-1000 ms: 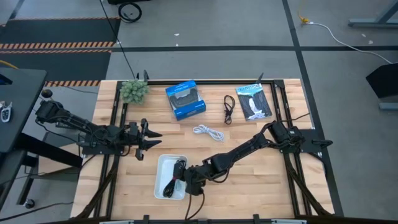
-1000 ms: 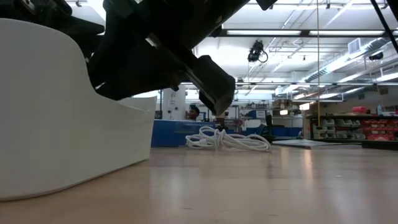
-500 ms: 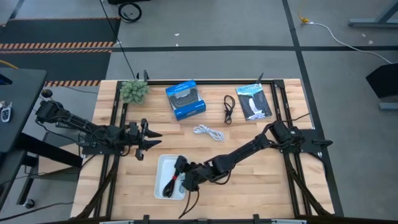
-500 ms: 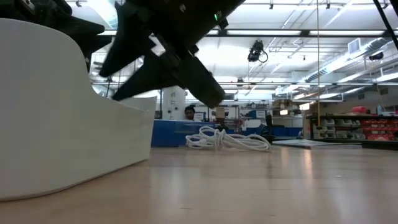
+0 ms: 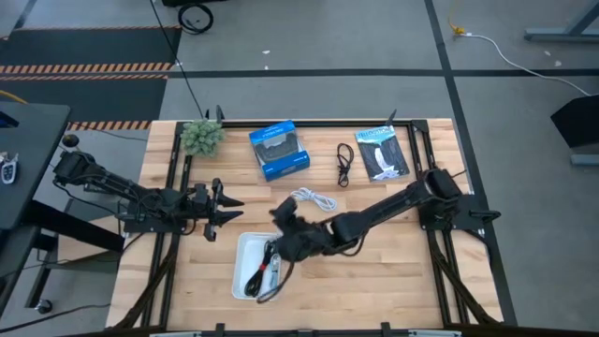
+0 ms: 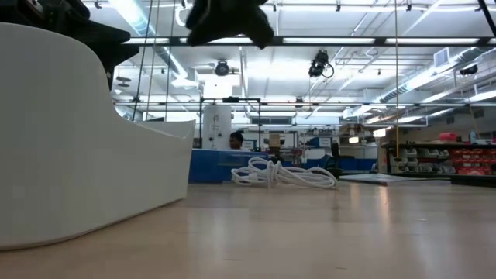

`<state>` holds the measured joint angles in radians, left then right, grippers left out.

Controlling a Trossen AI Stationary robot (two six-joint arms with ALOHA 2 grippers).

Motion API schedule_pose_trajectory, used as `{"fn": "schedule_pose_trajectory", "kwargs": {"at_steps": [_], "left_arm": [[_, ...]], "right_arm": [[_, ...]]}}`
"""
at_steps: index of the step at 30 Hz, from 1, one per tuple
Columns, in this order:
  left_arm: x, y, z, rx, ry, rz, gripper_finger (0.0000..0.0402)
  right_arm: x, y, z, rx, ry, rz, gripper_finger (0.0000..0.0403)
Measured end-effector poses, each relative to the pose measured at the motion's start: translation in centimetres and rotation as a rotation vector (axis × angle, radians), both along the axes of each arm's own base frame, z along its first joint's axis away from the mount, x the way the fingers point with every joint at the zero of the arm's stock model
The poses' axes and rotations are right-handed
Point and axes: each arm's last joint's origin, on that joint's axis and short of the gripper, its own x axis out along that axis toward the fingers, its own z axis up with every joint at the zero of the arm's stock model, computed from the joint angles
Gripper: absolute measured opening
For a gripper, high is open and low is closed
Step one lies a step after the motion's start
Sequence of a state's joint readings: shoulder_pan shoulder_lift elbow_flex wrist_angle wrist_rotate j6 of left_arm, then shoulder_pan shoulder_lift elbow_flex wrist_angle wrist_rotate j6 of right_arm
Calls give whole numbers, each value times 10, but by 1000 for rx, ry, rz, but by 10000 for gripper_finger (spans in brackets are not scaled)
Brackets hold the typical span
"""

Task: Pick and place USB-C Cables
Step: Put the white charger cable into the white bin

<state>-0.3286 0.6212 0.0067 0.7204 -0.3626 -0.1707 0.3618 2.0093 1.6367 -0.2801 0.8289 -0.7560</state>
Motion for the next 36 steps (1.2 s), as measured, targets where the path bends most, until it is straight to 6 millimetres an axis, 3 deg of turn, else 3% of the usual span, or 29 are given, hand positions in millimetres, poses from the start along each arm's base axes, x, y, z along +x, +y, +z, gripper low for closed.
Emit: {"fn": "schedule_pose_trajectory", "kwargs": {"at_steps": [4, 10, 15, 22, 29, 36], "left_arm": [[0, 0, 0, 0, 0, 0, 133], [0, 0, 0, 0, 0, 0, 133], [0, 0, 0, 0, 0, 0, 133], [0, 0, 0, 0, 0, 0, 133], [0, 0, 0, 0, 0, 0, 133], [0, 0, 0, 0, 0, 0, 133]], "right_arm": [[-13, -24, 12, 170, -21, -148, 178], [-27, -74, 12, 453, 60, -366, 179], [-26, -112, -4, 615, 137, -473, 179], [-33, -156, -41, 746, 203, -535, 194], [-42, -181, -65, 895, 230, -582, 240], [-47, -189, -78, 1001, 214, -620, 277]]}}
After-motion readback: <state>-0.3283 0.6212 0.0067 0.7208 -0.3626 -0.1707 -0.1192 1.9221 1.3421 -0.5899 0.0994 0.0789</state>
